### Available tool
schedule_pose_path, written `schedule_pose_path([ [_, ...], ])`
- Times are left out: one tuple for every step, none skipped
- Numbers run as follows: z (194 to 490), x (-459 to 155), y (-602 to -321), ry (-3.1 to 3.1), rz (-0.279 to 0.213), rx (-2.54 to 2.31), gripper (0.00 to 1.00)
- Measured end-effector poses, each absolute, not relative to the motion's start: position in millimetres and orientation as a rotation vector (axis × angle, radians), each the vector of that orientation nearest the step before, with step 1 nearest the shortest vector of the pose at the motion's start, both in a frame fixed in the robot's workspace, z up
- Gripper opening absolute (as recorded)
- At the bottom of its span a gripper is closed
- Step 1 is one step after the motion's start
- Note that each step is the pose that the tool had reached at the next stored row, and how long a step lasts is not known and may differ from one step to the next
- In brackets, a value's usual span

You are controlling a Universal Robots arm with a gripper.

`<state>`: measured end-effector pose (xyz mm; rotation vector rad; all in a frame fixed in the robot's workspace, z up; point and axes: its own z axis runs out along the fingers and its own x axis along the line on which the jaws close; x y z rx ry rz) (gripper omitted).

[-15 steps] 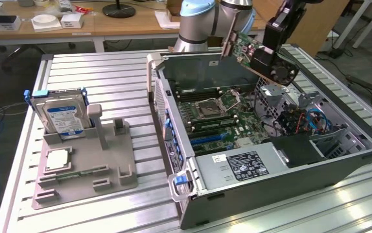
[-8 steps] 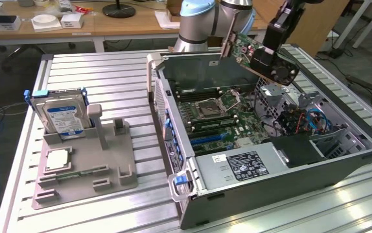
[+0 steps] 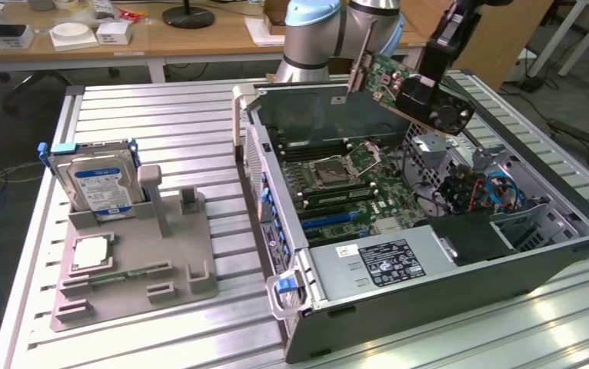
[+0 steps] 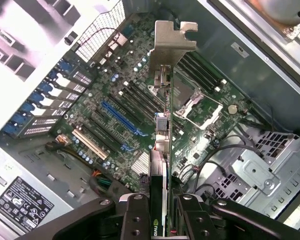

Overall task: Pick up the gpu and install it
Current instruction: 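Insert the gpu into the slot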

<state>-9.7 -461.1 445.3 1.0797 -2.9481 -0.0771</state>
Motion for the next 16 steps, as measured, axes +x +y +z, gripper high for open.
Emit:
schedule_pose_path([
  [445.3,-9.7,-461.1,-2.945,-0.077,1.089,0.26],
  [445.3,-9.7,-461.2,-2.941,-0.077,1.098,0.26],
  [445.3,-9.7,-461.3,-2.937,-0.077,1.108,0.26],
  [445.3,-9.7,-461.4,-2.933,-0.077,1.117,0.26],
  [445.3,-9.7,-461.4,-2.930,-0.077,1.127,0.26],
  [445.3,-9.7,-461.5,-2.926,-0.077,1.136,0.26],
  [445.3,-9.7,-461.6,-2.922,-0.077,1.146,0.26],
  [445.3,-9.7,-461.6,-2.918,-0.077,1.155,0.26],
  [445.3,-9.7,-461.7,-2.914,-0.077,1.164,0.26],
  [445.3,-9.7,-461.8,-2.911,-0.077,1.173,0.26],
  [445.3,-9.7,-461.9,-2.907,-0.077,1.182,0.26],
  [445.3,-9.7,-462.0,-2.903,-0.077,1.191,0.26],
  [445.3,-9.7,-462.0,-2.899,-0.077,1.200,0.26],
  [445.3,-9.7,-462.1,-2.895,-0.077,1.209,0.26],
  [445.3,-9.7,-462.2,-2.891,-0.077,1.219,0.26],
  [445.3,-9.7,-462.3,-2.887,-0.077,1.228,0.26],
])
